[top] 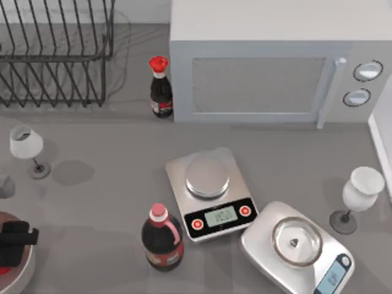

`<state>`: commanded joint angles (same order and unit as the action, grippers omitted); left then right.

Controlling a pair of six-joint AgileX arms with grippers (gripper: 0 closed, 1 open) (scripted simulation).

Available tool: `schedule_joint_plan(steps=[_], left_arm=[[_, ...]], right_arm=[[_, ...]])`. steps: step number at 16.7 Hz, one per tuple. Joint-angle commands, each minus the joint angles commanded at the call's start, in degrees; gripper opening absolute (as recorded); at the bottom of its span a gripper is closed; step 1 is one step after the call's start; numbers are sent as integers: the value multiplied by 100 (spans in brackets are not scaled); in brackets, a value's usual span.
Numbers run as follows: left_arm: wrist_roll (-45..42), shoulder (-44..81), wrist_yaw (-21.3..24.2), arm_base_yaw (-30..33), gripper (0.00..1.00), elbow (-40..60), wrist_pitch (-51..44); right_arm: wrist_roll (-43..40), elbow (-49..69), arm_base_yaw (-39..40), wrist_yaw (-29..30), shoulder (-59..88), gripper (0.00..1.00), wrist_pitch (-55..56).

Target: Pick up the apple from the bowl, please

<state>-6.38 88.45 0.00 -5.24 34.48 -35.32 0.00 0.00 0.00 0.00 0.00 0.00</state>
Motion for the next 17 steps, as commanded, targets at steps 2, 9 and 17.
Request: schedule_joint_plan(steps=[2,9,17], left_arm=[[-5,121,0,-5,100,-137,191],[-5,127,0,-5,77,-144,200],[-5,127,0,-5,17,-144,200]], right_arm=[[0,0,0,0,0,100,0],[0,0,0,0,0,100,0],[0,0,0,0,0,100,0]])
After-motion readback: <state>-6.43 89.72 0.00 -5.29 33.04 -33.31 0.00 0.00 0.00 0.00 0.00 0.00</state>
